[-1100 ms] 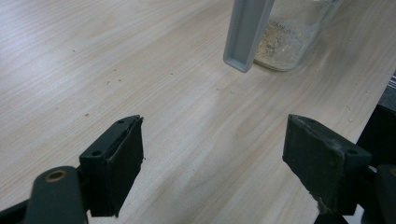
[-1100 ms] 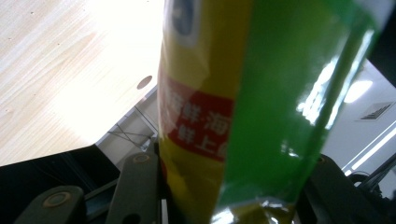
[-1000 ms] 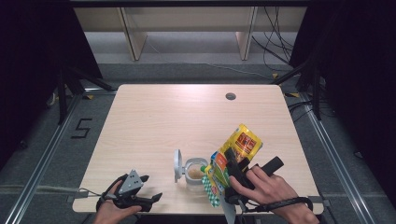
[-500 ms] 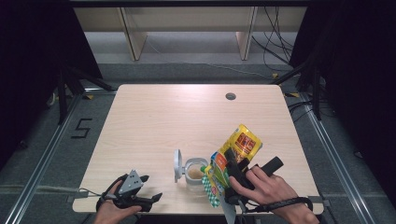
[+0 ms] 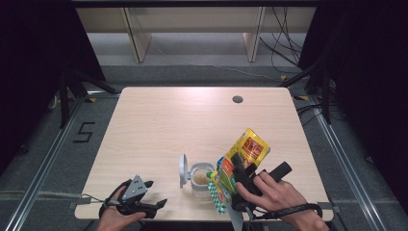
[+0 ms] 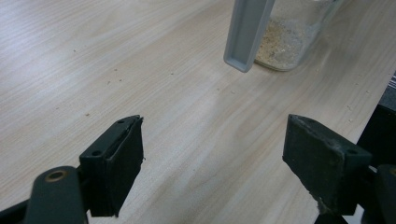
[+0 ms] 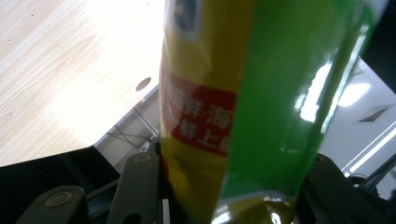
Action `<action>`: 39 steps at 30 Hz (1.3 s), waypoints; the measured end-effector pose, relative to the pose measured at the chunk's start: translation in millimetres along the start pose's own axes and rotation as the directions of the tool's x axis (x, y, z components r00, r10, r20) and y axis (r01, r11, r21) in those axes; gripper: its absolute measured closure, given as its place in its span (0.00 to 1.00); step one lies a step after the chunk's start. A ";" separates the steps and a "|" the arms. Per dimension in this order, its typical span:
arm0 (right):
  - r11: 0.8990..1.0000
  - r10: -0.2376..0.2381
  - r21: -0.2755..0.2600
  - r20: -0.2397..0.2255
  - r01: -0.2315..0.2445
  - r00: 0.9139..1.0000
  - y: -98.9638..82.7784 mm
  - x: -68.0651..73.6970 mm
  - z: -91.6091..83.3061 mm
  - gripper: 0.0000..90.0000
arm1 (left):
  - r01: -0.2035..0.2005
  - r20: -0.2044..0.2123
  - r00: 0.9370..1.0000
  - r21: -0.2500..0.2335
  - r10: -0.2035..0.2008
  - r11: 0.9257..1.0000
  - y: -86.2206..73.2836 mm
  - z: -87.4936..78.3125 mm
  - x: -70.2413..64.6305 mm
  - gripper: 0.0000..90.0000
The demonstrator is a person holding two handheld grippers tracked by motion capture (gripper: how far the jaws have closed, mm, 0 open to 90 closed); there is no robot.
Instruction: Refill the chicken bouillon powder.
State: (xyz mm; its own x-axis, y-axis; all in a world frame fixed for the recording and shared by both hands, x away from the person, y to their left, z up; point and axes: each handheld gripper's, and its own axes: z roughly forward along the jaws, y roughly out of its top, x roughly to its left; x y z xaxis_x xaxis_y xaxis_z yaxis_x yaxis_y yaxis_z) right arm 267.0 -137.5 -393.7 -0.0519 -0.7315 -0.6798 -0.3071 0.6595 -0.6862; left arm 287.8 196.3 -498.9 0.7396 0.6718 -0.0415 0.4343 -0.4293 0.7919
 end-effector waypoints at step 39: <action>1.000 0.008 -0.007 -0.005 -0.008 1.000 -0.1 1.0 -0.6 0.67 | -0.028 -0.004 1.000 0.002 0.028 1.000 0.5 0.0 1.4 0.22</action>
State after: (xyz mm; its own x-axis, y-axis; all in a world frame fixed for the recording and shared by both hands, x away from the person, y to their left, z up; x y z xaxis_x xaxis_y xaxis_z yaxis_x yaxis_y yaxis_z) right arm 266.3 -138.4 -394.1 -0.0593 -0.7270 -0.6841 -0.3132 0.6642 -0.6788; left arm 289.0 197.0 -498.5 0.7496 0.6617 -0.0169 0.4143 -0.4490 0.7917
